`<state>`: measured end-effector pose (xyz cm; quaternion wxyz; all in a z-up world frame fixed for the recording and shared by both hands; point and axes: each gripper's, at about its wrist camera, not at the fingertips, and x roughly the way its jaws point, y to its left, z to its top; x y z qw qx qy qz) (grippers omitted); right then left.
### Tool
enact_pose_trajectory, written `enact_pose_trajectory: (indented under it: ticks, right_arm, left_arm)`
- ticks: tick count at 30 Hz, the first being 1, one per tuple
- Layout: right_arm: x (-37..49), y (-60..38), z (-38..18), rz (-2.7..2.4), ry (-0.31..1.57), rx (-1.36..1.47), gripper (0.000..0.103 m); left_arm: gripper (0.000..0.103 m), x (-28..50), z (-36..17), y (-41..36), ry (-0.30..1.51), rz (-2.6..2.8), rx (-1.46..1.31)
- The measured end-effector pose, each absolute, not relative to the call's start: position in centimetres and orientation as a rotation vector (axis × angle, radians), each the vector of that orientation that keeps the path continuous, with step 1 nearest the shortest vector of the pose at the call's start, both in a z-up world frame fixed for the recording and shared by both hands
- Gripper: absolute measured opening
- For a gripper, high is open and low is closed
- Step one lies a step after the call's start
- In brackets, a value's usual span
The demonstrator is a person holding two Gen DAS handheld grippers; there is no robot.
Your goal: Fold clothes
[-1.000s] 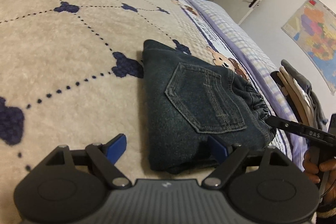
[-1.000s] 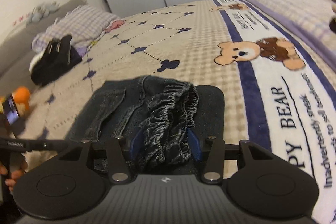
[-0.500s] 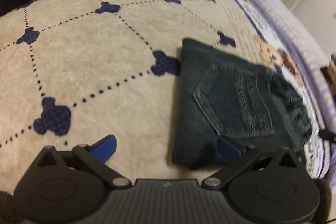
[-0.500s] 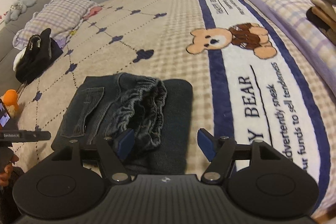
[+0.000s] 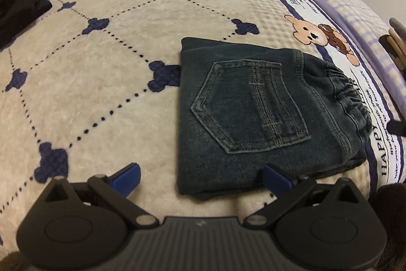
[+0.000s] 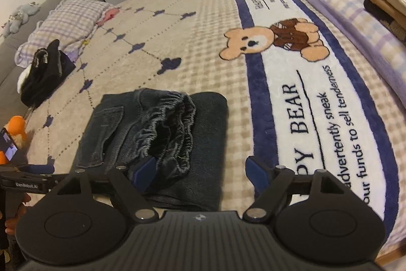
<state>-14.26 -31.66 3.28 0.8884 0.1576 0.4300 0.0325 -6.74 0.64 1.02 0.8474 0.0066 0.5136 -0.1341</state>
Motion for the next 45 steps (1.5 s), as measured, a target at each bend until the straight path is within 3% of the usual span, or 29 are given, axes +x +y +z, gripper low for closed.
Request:
enact_pose_trajectory:
  ticks: [16,27,40,42,45]
  right_arm:
    - [-10.2,-32.9,1.1,0.086,0.949,0.514,0.081]
    - [-8.3,-33.4,-1.2,0.092,0.987,0.582,0.082]
    - [-6.8,-34.6,-4.9,0.111,1.024,0.763,0.082]
    - [-6.5,-34.6,-5.0,0.111,1.023,0.789,0.082]
    - [-6.3,-34.2,-4.8,0.117,1.023,0.79,0.067]
  left_arm:
    - [0.102,-1.7,-1.7,3.5,1.167,-0.396,-0.324]
    - [0.088,0.4,-3.8,3.9,1.202,-0.499,-0.454]
    - [0.086,2.0,-5.4,2.8,1.181,-0.601,-0.5]
    - [0.08,1.9,-5.4,2.7,1.176,-0.602,-0.497]
    - [0.068,1.8,-5.0,2.7,1.173,-0.592,-0.475]
